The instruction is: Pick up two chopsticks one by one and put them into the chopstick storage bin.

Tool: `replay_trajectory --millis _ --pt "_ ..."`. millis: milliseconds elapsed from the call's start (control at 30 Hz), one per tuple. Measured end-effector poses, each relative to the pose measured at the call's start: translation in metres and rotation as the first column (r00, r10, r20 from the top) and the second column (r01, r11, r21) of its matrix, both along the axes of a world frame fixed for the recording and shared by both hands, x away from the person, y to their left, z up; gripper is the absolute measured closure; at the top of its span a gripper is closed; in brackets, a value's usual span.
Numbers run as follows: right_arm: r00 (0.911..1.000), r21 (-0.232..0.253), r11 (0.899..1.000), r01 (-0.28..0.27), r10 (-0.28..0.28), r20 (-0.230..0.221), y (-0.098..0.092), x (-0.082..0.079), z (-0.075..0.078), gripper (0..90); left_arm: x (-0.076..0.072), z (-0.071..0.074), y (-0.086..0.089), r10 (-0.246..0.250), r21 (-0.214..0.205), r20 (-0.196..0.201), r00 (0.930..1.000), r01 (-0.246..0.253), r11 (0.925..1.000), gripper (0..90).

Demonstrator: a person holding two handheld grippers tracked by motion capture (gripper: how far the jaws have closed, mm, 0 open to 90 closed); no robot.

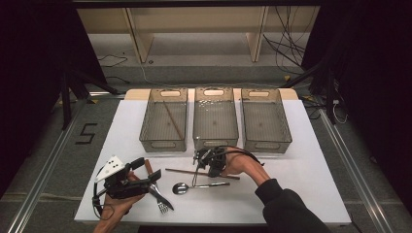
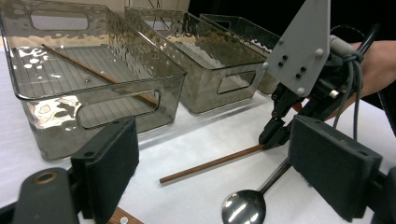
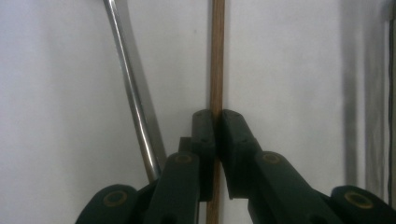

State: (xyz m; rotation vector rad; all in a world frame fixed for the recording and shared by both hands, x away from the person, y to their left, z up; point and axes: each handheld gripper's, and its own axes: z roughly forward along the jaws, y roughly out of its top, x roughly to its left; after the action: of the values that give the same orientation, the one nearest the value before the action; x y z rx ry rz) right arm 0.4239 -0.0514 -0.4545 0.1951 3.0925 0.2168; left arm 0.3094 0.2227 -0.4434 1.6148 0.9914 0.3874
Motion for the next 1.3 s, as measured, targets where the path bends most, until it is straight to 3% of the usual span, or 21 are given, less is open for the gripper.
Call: replay_trajectory --millis 300,467,533,633,700,800,867,933,1100,1167,1233,1300 --pt "0.9994 0.098 0.995 0.033 -0.033 0.004 -0.005 0.006 0.020 84.9 0.000 0.000 0.000 0.000 0.000 0.001 1.0000 0.000 1.0000 15.7" --pt "0.9973 0.182 0.981 0.067 -0.072 0.017 -0.004 0.004 0.033 84.9 0.000 0.000 0.000 0.002 0.000 -0.001 1.0000 -0.002 1.0000 15.7" --pt "0.9974 0.201 0.977 0.063 -0.069 0.021 -0.005 0.007 0.038 84.9 0.000 0.000 0.000 0.002 0.000 0.000 1.0000 -0.002 1.0000 15.7" --pt "0.9915 0.223 0.967 0.123 -0.129 0.014 -0.003 0.009 0.043 84.9 0.000 0.000 0.000 0.003 -0.002 0.000 1.0000 -0.003 1.0000 15.7" --pt "0.9925 0.237 0.965 0.114 -0.121 0.016 -0.004 0.012 0.044 84.9 0.000 0.000 0.001 0.001 -0.001 -0.001 1.0000 -0.001 1.0000 15.7" --pt "0.9856 0.297 0.943 0.151 -0.167 0.028 -0.001 0.014 0.049 84.9 0.000 0.000 0.001 0.001 -0.001 -0.001 1.0000 -0.001 1.0000 15.7" --pt "0.9841 0.322 0.934 0.158 -0.176 0.026 0.000 0.016 0.052 84.9 0.000 0.000 0.001 0.001 -0.001 -0.001 1.0000 -0.001 1.0000 15.7" --pt "0.9796 0.341 0.922 0.186 -0.201 0.009 0.001 0.019 0.057 84.9 0.000 0.000 0.001 0.001 0.000 -0.001 1.0000 -0.001 1.0000 15.7" --pt "0.9649 0.419 0.874 0.245 -0.262 -0.018 0.005 0.026 0.069 84.9 0.000 0.000 0.001 0.000 -0.001 -0.001 1.0000 0.000 1.0000 15.7" --pt "0.9541 0.463 0.843 0.273 -0.299 -0.019 0.008 0.029 0.073 84.9 0.000 0.000 0.001 0.001 -0.002 0.000 1.0000 -0.001 1.0000 15.7" --pt "0.9522 0.470 0.838 0.277 -0.305 -0.018 0.008 0.031 0.075 84.9 0.000 0.000 0.001 0.000 -0.001 0.000 1.0000 0.000 1.0000 15.7" --pt "0.9410 0.498 0.812 0.303 -0.338 -0.022 0.010 0.035 0.079 84.9 0.000 0.000 0.001 0.001 -0.001 -0.001 1.0000 -0.001 1.0000 15.7"
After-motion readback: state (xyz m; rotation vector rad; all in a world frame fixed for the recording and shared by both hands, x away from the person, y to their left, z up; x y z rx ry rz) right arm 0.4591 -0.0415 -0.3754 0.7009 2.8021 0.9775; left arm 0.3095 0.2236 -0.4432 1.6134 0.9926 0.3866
